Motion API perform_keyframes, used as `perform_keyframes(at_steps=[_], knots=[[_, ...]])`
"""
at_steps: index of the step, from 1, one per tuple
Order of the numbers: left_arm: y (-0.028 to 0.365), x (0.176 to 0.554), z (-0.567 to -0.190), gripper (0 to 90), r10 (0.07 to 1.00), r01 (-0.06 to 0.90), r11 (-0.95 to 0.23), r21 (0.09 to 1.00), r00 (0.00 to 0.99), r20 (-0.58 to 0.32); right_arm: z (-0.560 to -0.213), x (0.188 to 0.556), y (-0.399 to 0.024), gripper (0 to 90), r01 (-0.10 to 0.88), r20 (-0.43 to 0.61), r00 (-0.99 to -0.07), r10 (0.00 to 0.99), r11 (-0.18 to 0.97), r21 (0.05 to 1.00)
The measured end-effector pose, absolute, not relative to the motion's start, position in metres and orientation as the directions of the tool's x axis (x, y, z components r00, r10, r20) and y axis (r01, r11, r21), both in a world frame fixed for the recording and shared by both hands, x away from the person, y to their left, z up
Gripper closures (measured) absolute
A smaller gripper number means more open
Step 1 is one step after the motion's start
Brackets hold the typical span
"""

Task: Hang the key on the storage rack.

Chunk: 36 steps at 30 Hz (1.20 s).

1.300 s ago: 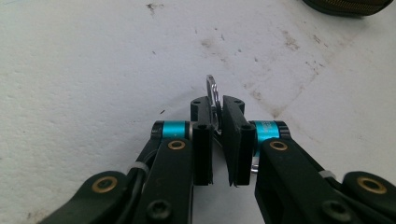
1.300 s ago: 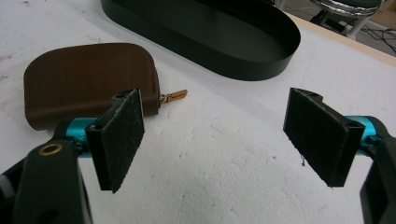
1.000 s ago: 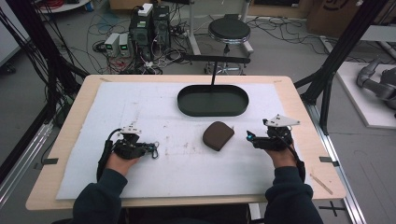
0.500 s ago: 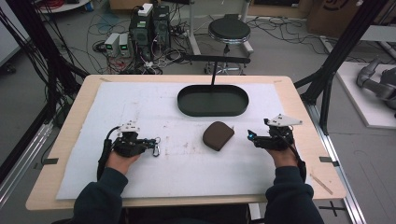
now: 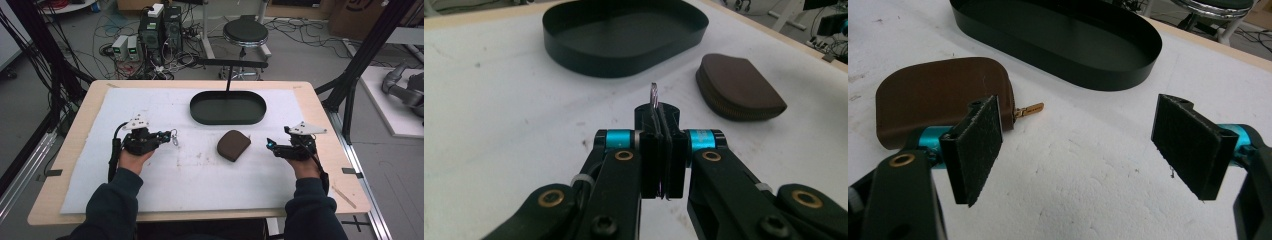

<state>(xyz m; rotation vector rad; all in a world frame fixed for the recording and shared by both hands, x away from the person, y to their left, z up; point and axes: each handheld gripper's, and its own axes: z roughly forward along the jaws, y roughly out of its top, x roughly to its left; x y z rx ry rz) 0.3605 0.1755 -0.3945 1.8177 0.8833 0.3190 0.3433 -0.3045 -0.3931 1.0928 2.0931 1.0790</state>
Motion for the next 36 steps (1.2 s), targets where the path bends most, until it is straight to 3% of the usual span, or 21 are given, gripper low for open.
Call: perform_keyframes(at_steps=[22, 29, 36], knots=[[0.129, 0.456, -0.303, 88.1, 0.632, 0.293, -0.202, 0.934, 0.768, -0.104, -0.394, 0.350, -0.308, 20.7, 0.410, -0.060, -0.532, 0.845, 0.319, 0.855], [0.101, 0.505, -0.289, 88.1, 0.609, 0.285, -0.257, 0.923, 0.790, -0.074, -0.395, 0.351, -0.311, 20.7, 0.418, -0.048, -0.529, 0.848, 0.309, 0.854], [0.086, 0.531, -0.286, 88.1, 0.603, 0.289, -0.296, 0.910, 0.795, -0.056, -0.396, 0.353, -0.311, 20.7, 0.420, -0.045, -0.528, 0.848, 0.307, 0.854]])
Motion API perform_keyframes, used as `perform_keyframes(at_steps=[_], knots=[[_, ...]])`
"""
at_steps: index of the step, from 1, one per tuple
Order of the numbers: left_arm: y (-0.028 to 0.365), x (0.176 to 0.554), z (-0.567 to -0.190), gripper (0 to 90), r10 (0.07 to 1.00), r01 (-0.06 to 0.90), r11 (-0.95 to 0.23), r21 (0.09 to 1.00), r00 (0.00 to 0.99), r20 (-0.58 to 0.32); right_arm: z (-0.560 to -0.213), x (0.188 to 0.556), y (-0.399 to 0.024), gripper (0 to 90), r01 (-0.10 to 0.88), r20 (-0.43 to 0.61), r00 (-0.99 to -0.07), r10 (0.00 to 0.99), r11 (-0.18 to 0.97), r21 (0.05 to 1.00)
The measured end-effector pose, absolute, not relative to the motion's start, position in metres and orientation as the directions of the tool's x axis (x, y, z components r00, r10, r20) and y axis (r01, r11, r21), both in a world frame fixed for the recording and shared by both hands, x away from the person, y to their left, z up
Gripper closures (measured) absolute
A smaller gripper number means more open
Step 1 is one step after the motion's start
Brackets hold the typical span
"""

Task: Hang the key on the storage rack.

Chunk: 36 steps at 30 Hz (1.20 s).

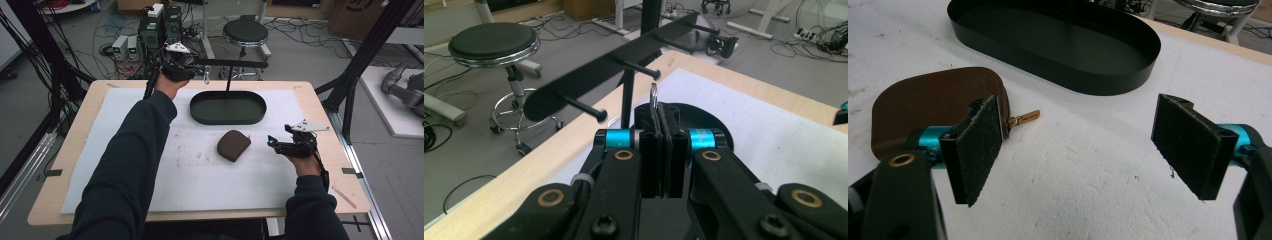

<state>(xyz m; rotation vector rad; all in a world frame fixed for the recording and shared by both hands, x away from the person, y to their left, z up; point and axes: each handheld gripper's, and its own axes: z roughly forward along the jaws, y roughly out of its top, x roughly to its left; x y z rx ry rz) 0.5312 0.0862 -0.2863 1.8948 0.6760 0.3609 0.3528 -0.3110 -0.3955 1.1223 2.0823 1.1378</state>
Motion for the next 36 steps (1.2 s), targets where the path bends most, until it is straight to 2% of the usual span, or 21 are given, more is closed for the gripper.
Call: perform_keyframes(at_steps=[16, 24, 26, 27, 28, 30, 36], knots=[[0.091, 0.550, -0.296, 88.0, 0.642, 0.324, -0.290, 0.900, 0.763, -0.068, -0.398, 0.355, -0.312, 20.7, 0.427, -0.037, -0.538, 0.842, 0.311, 0.849], [0.092, 0.558, -0.302, 88.0, 0.696, 0.355, -0.292, 0.888, 0.716, -0.058, -0.399, 0.356, -0.310, 20.7, 0.430, -0.041, -0.543, 0.839, 0.320, 0.844], [0.089, 0.559, -0.304, 87.5, 0.717, 0.354, -0.289, 0.889, 0.695, -0.044, -0.400, 0.356, -0.310, 20.7, 0.429, -0.045, -0.546, 0.837, 0.325, 0.843], [0.083, 0.559, -0.308, 86.6, 0.751, 0.366, -0.328, 0.871, 0.660, 0.005, -0.400, 0.356, -0.310, 20.7, 0.429, -0.045, -0.545, 0.837, 0.324, 0.843], [0.083, 0.559, -0.308, 84.6, 0.751, 0.366, -0.328, 0.871, 0.660, 0.005, -0.400, 0.356, -0.310, 20.7, 0.428, -0.045, -0.544, 0.838, 0.323, 0.844], [0.081, 0.559, -0.313, 72.3, 0.767, 0.371, -0.334, 0.867, 0.641, 0.021, -0.400, 0.356, -0.310, 20.7, 0.428, -0.045, -0.546, 0.837, 0.325, 0.843], [0.098, 0.540, -0.320, 56.9, 0.768, 0.346, -0.258, 0.902, 0.640, -0.026, -0.400, 0.355, -0.307, 20.7, 0.428, -0.047, -0.556, 0.830, 0.335, 0.839]])
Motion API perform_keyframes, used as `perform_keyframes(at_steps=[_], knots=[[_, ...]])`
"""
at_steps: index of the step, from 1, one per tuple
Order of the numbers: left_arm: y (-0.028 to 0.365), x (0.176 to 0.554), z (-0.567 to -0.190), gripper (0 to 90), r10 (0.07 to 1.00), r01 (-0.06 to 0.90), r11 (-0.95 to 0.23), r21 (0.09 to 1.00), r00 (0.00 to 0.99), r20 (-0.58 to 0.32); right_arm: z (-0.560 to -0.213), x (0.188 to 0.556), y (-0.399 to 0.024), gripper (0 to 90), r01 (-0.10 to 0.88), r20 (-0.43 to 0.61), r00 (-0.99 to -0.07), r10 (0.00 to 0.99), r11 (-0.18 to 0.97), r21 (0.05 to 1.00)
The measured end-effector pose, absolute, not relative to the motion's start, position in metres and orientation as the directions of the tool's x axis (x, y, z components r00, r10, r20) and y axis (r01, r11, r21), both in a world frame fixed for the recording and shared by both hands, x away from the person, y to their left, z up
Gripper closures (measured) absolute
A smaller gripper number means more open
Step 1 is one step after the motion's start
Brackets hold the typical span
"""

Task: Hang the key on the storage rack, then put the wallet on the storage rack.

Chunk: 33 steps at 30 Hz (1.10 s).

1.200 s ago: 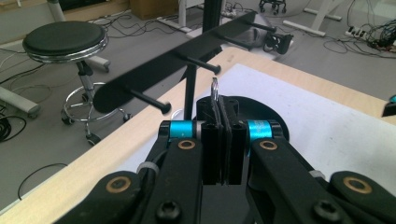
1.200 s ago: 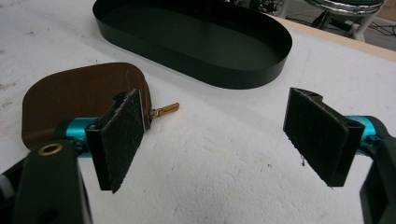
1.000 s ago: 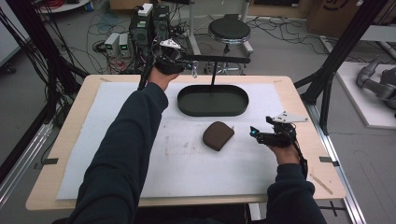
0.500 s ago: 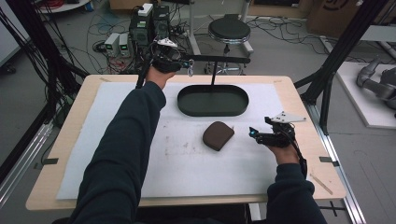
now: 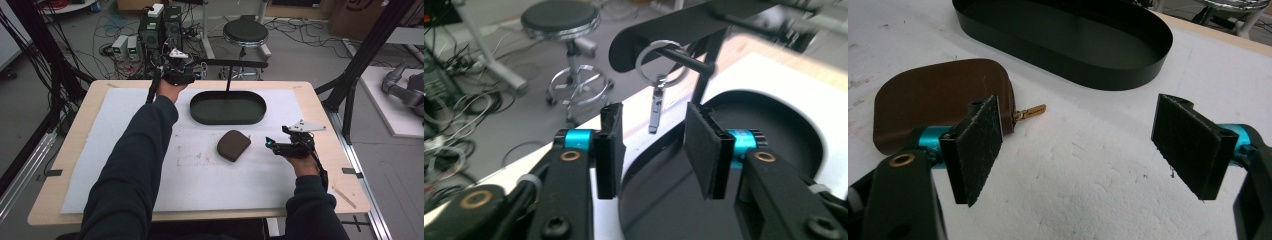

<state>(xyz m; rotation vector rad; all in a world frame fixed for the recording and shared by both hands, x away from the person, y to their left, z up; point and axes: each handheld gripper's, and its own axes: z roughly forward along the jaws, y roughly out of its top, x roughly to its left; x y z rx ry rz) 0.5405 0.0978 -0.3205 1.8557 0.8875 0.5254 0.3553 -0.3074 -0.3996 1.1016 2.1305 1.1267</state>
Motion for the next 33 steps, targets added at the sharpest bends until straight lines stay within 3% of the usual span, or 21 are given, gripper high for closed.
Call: perform_keyframes(at_steps=[3, 4, 5, 6, 33], knots=[[0.113, 0.525, -0.325, 39.6, 0.756, 0.323, -0.180, 0.929, 0.650, -0.079, -0.400, 0.355, -0.305, 20.7, 0.426, -0.045, -0.561, 0.827, 0.334, 0.841], [0.118, 0.519, -0.327, 27.3, 0.752, 0.311, -0.154, 0.938, 0.652, -0.093, -0.400, 0.356, -0.305, 20.7, 0.427, -0.043, -0.560, 0.827, 0.333, 0.841], [0.121, 0.513, -0.329, 27.3, 0.759, 0.299, -0.135, 0.945, 0.644, -0.095, -0.400, 0.356, -0.305, 20.7, 0.427, -0.043, -0.560, 0.827, 0.333, 0.841], [0.126, 0.506, -0.332, 13.6, 0.753, 0.290, -0.127, 0.949, 0.651, -0.098, -0.400, 0.356, -0.304, 20.7, 0.426, -0.046, -0.561, 0.827, 0.336, 0.840], [0.188, 0.403, -0.363, 14.1, 0.762, 0.263, -0.113, 0.958, 0.642, -0.086, -0.401, 0.350, -0.263, 20.8, 0.405, -0.057, -0.612, 0.789, 0.375, 0.834]])
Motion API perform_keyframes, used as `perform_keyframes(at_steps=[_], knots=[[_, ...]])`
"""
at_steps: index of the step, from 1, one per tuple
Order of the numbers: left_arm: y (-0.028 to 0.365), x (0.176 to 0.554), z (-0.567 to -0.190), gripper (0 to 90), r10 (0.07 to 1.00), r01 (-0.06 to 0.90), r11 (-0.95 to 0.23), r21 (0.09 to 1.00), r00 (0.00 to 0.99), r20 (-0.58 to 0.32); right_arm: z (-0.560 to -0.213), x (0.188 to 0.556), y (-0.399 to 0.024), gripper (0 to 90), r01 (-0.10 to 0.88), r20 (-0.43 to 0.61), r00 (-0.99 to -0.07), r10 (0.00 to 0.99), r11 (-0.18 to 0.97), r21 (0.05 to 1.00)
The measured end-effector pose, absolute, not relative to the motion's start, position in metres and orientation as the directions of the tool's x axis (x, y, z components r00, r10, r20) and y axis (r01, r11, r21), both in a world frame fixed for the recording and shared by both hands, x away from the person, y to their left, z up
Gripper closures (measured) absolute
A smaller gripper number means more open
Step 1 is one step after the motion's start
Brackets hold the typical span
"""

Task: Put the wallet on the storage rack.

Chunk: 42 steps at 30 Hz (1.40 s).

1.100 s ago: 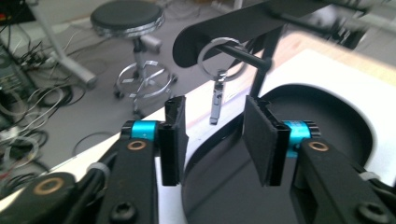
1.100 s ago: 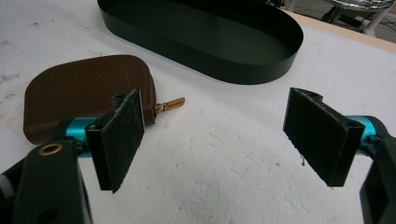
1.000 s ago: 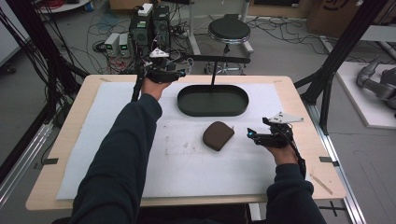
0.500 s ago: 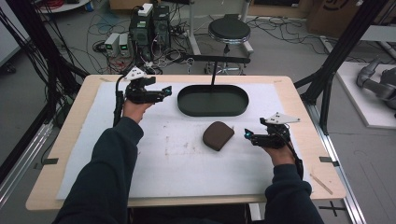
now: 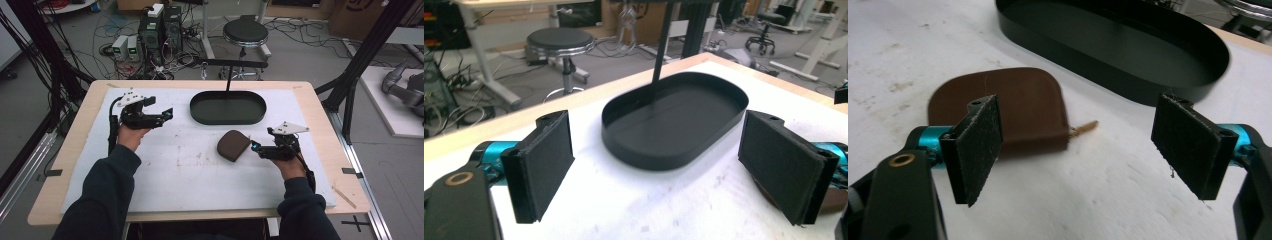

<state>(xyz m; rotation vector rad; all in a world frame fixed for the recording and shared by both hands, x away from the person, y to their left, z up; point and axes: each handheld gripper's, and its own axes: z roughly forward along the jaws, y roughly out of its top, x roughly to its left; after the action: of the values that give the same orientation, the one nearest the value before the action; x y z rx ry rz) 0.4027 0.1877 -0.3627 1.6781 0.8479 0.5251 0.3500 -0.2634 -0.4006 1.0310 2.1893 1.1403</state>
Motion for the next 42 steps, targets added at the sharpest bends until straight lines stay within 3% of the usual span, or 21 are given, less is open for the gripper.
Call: perform_keyframes(at_steps=[3, 11, 16, 23, 28, 35, 42], knots=[[0.198, 0.389, -0.374, 14.1, 0.785, 0.234, -0.102, 0.967, 0.615, -0.067, -0.401, 0.351, -0.256, 27.1, 0.399, -0.060, -0.632, 0.772, 0.392, 0.829], [0.221, 0.360, -0.397, 14.1, 0.810, 0.269, -0.091, 0.959, 0.580, -0.085, -0.402, 0.355, -0.219, 29.5, 0.383, -0.078, -0.675, 0.734, 0.439, 0.813], [0.229, 0.349, -0.411, 14.1, 0.829, 0.307, -0.087, 0.948, 0.549, -0.102, -0.407, 0.363, -0.189, 48.1, 0.386, -0.006, -0.739, 0.674, 0.431, 0.816], [0.234, 0.342, -0.427, 14.1, 0.837, 0.342, -0.084, 0.936, 0.535, -0.120, -0.427, 0.373, -0.156, 60.5, 0.406, -0.009, -0.780, 0.626, 0.516, 0.754], [0.235, 0.340, -0.428, 14.1, 0.835, 0.326, -0.081, 0.942, 0.538, -0.115, -0.427, 0.373, -0.157, 64.8, 0.384, -0.047, -0.794, 0.606, 0.561, 0.733], [0.240, 0.340, -0.428, 14.1, 0.838, 0.329, -0.076, 0.941, 0.533, -0.119, -0.424, 0.362, -0.167, 65.1, 0.285, -0.152, -0.849, 0.507, 0.680, 0.676], [0.242, 0.338, -0.426, 14.6, 0.840, 0.323, -0.072, 0.944, 0.529, -0.117, -0.419, 0.351, -0.196, 63.4, 0.268, -0.176, -0.864, 0.471, 0.727, 0.633]])
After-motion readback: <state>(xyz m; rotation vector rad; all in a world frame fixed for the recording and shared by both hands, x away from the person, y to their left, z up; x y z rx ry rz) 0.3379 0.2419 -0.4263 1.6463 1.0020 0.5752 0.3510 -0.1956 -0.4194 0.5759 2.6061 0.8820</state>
